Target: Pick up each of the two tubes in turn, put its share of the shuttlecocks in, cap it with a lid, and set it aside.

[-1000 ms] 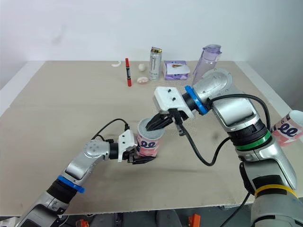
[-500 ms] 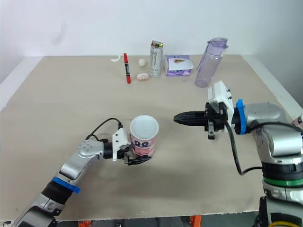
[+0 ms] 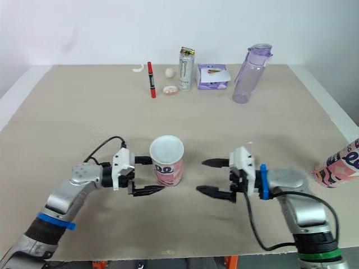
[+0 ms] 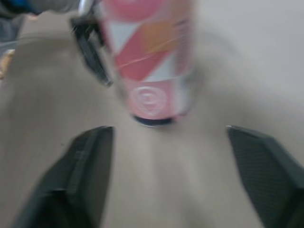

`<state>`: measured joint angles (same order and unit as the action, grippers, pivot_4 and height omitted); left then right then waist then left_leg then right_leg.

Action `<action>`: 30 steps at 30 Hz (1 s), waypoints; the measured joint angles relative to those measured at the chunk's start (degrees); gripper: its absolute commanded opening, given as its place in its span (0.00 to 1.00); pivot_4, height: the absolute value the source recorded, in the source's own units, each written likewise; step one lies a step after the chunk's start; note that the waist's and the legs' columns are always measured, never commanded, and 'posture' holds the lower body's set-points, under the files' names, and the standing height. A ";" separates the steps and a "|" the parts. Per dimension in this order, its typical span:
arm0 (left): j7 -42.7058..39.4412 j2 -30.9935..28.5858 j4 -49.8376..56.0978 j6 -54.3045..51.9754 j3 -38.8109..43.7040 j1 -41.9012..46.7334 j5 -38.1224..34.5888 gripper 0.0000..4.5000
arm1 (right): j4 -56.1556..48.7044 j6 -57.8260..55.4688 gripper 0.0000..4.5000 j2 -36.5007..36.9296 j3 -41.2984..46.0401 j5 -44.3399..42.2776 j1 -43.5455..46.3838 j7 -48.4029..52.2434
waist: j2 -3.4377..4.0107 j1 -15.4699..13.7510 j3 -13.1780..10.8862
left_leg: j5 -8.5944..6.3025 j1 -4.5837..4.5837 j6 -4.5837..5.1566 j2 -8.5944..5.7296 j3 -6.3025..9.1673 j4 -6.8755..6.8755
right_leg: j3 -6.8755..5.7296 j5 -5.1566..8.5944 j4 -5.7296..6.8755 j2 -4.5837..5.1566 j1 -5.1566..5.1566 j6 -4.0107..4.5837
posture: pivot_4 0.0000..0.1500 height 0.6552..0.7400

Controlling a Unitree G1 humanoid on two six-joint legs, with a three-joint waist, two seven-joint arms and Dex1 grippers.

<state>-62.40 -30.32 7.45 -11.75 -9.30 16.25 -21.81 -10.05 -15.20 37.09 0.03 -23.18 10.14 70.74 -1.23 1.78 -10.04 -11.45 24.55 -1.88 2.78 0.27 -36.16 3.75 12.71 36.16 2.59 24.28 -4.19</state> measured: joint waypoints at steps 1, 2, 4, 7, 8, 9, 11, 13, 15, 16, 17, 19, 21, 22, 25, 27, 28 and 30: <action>0.02 -0.30 0.60 -0.39 0.62 -0.68 -0.68 1.00 | 0.16 0.48 0.97 -0.67 -0.30 0.27 0.15 -0.33 | 0.00 -0.03 0.00 | 0.00 0.01 0.00 0.00 0.01 -0.01 | 0.00 0.00 0.00 0.00 -0.01 0.00 | 1.00 1.00; 0.13 -0.56 1.31 -0.93 1.28 -1.35 -1.29 1.00 | 0.36 0.92 0.97 -1.55 -1.13 0.64 0.42 -1.07 | 0.00 -0.10 0.00 | 0.00 0.01 0.00 0.00 0.00 -0.03 | 0.01 0.00 0.00 0.00 -0.02 -0.01 | 1.00 1.00; 0.41 -0.85 2.64 -1.22 2.17 -2.32 -1.75 1.00 | 0.41 1.54 0.97 -3.05 -2.44 1.13 0.79 -2.09 | -0.03 -0.13 -0.02 | 0.00 0.01 0.00 0.02 0.01 -0.04 | 0.03 -0.01 0.01 -0.03 -0.02 0.01 | 1.00 1.00; 0.90 -2.11 6.27 -0.99 4.20 -5.78 -2.52 1.00 | 1.53 2.49 0.97 -6.53 -4.60 2.73 1.75 -5.30 | -0.03 -0.37 -0.02 | 0.00 0.00 -0.01 0.04 0.01 -0.08 | 0.11 0.05 0.05 -0.11 -0.03 0.18 | 1.00 1.00; 0.94 -2.12 6.56 -0.87 4.39 -6.25 -2.53 1.00 | 1.66 2.50 0.97 -6.82 -4.67 2.82 1.79 -5.68 | -0.03 -0.40 -0.02 | 0.01 0.00 -0.01 0.05 0.02 -0.09 | 0.12 0.05 0.05 -0.13 -0.03 0.19 | 1.00 1.00; 1.08 -2.32 7.29 -0.13 4.81 -7.70 -2.41 1.00 | 2.05 2.62 0.97 -7.72 -5.02 3.25 2.23 -6.57 | -0.03 -0.40 -0.02 | 0.01 0.00 -0.01 0.06 0.01 -0.13 | 0.15 0.03 0.05 -0.16 -0.03 0.22 | 1.00 1.00; 1.09 -2.35 7.36 0.16 4.80 -8.12 -2.38 1.00 | 2.18 2.69 0.97 -8.02 -5.37 3.29 2.33 -7.02 | -0.03 -0.44 -0.02 | 0.01 0.00 -0.02 0.06 0.02 -0.14 | 0.15 0.05 0.07 -0.17 -0.04 0.25 | 1.00 1.00; 1.16 -2.78 8.92 2.63 5.04 -10.87 -1.11 1.00 | 2.80 3.70 0.97 -10.87 -8.50 5.14 3.68 -9.05 | -0.03 -0.47 -0.02 | 0.05 -0.01 -0.08 0.11 0.02 -0.17 | 0.18 0.03 0.12 -0.24 -0.04 0.32 | 1.00 1.00; 1.29 -2.90 9.05 3.01 5.14 -11.16 -0.99 1.00 | 3.40 4.10 0.97 -12.13 -9.48 5.55 4.28 -9.83 | -0.03 -0.48 -0.02 | 0.08 -0.04 -0.12 0.14 0.02 -0.22 | 0.20 -0.02 0.18 -0.28 -0.04 0.37 | 1.00 1.00; 1.32 -2.95 9.06 3.05 5.16 -11.23 -0.95 1.00 | 3.62 4.20 0.97 -12.28 -9.64 5.67 4.43 -9.90 | -0.03 -0.48 -0.02 | 0.08 -0.04 -0.12 0.14 0.02 -0.22 | 0.20 -0.02 0.18 -0.28 -0.04 0.37 | 1.00 1.00; 1.56 -3.18 9.13 3.23 5.27 -11.51 -0.81 1.00 | 4.59 4.88 0.97 -12.82 -10.62 6.38 5.10 -10.14 | -0.03 -0.47 -0.02 | 0.08 -0.06 -0.12 0.15 0.01 -0.25 | 0.22 -0.03 0.21 -0.29 -0.04 0.37 | 1.00 1.00; 1.86 -3.61 9.18 3.35 5.35 -11.59 -0.74 1.00 | 5.95 5.77 0.97 -13.93 -11.60 7.35 6.04 -10.43 | -0.04 -0.44 -0.02 | 0.08 -0.08 -0.12 0.18 0.00 -0.26 | 0.24 -0.05 0.24 -0.34 -0.04 0.41 | 1.00 1.00; 2.00 -3.97 9.19 3.69 5.42 -11.59 -0.73 1.00 | 7.31 6.75 0.97 -14.70 -12.86 7.96 6.83 -10.87 | -0.04 -0.45 -0.02 | 0.08 -0.11 -0.12 0.21 0.00 -0.26 | 0.24 -0.05 0.29 -0.38 -0.04 0.44 | 1.00 1.00; 2.02 -3.97 9.20 3.77 5.42 -11.59 -0.73 1.00 | 7.44 6.83 0.97 -14.77 -12.93 8.00 6.85 -10.88 | -0.04 -0.45 -0.02 | 0.08 -0.10 -0.12 0.21 0.00 -0.26 | 0.24 -0.05 0.30 -0.38 -0.04 0.44 | 1.00 1.00; 2.46 -4.13 9.22 4.04 5.51 -11.54 -0.75 1.00 | 10.30 8.44 0.97 -16.31 -13.86 9.39 8.25 -11.14 | -0.04 -0.44 -0.02 | 0.09 -0.14 -0.13 0.23 -0.01 -0.28 | 0.28 -0.07 0.36 -0.42 -0.04 0.44 | 1.00 1.00; 2.50 -4.16 9.22 4.11 5.53 -11.54 -0.75 1.00 | 10.76 8.87 0.97 -16.62 -14.30 9.78 8.57 -11.25 | -0.04 -0.44 -0.02 | 0.09 -0.14 -0.13 0.23 0.00 -0.28 | 0.28 -0.07 0.38 -0.43 -0.04 0.44 | 1.00 1.00; 2.73 -4.21 9.24 4.24 5.65 -11.84 -0.75 1.00 | 11.87 9.53 0.97 -17.37 -14.97 10.17 9.24 -11.37 | -0.04 -0.43 -0.01 | 0.09 -0.18 -0.13 0.25 -0.01 -0.29 | 0.32 -0.06 0.44 -0.47 -0.04 0.44 | 1.00 1.00; 3.12 -4.21 9.31 4.39 5.71 -12.13 -0.75 1.00 | 12.99 9.98 0.97 -18.37 -15.53 10.59 9.98 -11.54 | -0.05 -0.40 -0.01 | 0.09 -0.23 -0.13 0.26 -0.01 -0.29 | 0.33 -0.05 0.56 -0.48 -0.03 0.44 | 1.00 1.00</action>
<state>-59.28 -34.53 16.76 -7.35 -3.59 4.12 -22.56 2.95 -5.23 18.71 -15.50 -12.59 20.12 59.20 -1.28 1.38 -10.06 -11.36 24.32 -2.01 3.04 0.25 -36.45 4.08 12.66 36.72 2.11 24.25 -3.75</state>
